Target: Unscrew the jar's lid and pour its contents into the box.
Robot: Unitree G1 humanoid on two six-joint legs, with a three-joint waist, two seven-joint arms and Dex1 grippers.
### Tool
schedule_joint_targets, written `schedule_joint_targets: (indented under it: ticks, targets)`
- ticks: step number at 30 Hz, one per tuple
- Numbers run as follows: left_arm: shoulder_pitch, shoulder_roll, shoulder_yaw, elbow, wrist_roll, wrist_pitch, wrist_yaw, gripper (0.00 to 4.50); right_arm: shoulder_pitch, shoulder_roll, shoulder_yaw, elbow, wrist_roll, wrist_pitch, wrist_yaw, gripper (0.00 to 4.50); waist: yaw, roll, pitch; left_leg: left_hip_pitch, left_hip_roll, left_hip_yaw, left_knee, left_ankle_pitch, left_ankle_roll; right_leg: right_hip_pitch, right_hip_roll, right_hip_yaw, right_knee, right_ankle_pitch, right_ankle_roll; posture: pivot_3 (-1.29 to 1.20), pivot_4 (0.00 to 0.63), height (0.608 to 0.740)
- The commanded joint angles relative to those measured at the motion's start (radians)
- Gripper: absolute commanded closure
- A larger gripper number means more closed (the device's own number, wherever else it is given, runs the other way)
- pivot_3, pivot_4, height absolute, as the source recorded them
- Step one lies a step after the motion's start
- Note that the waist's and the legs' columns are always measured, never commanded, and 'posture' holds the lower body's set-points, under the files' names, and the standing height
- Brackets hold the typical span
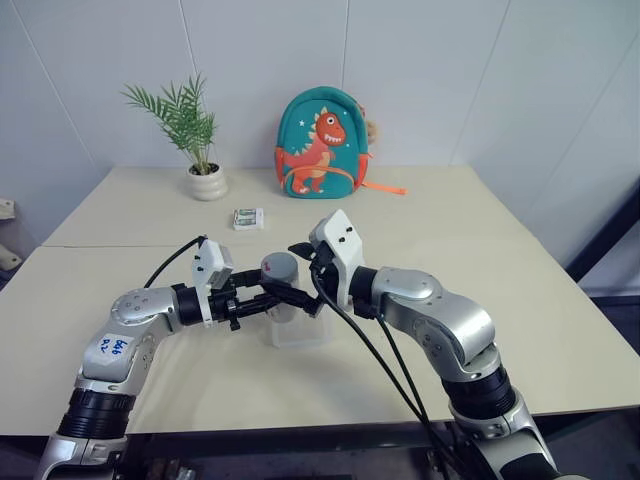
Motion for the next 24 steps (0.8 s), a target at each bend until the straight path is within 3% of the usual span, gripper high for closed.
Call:
schedule_joint_targets:
  ticks: [1, 10, 13, 17, 24]
  targets:
    - [-0.020, -0.005, 0.009, -0.014, -0.008, -0.006, -0.008, 2.54, -0.014, 0.014, -0.008, -0.004, -0.004, -0.013, -0.012, 0.00, -0.004, 0.000, 0.000, 0.000, 0.000, 0.000, 0.000, 0.000, 0.000, 0.000, 0.000, 0.000, 0.000, 0.000, 0.000, 0.00, 0.150, 0.740]
    - [-0.018, -0.019, 0.006, -0.006, 0.000, -0.018, -0.011, 2.54, -0.023, 0.041, -0.039, 0.006, 0.013, -0.001, -0.017, 0.00, -0.007, 0.000, 0.000, 0.000, 0.000, 0.000, 0.000, 0.000, 0.000, 0.000, 0.000, 0.000, 0.000, 0.000, 0.001, 0.00, 0.150, 0.740]
    - [-0.018, -0.026, 0.007, -0.002, 0.003, -0.020, -0.010, 2.54, -0.024, 0.046, -0.044, 0.006, 0.015, -0.006, -0.014, 0.55, -0.007, 0.000, 0.000, 0.000, 0.000, 0.000, 0.000, 0.000, 0.000, 0.000, 0.000, 0.000, 0.000, 0.000, 0.001, 0.00, 0.150, 0.740]
    - [-0.016, -0.031, 0.009, 0.005, 0.008, -0.026, -0.009, 2.54, -0.026, 0.058, -0.060, 0.011, 0.030, -0.003, -0.014, 1.83, -0.007, 0.000, 0.000, 0.000, 0.000, 0.000, -0.001, 0.000, 0.000, 0.000, 0.000, 0.000, 0.000, 0.000, 0.001, 0.00, 0.150, 0.740]
    - [-0.017, -0.041, 0.001, 0.013, 0.011, -0.035, -0.016, 2.54, -0.034, 0.051, -0.054, 0.026, 0.046, -0.047, 0.037, 1.91, -0.007, 0.000, 0.000, 0.000, 0.000, 0.000, -0.001, 0.000, 0.000, 0.000, 0.000, 0.000, 0.000, 0.000, 0.001, 0.00, 0.150, 0.740]
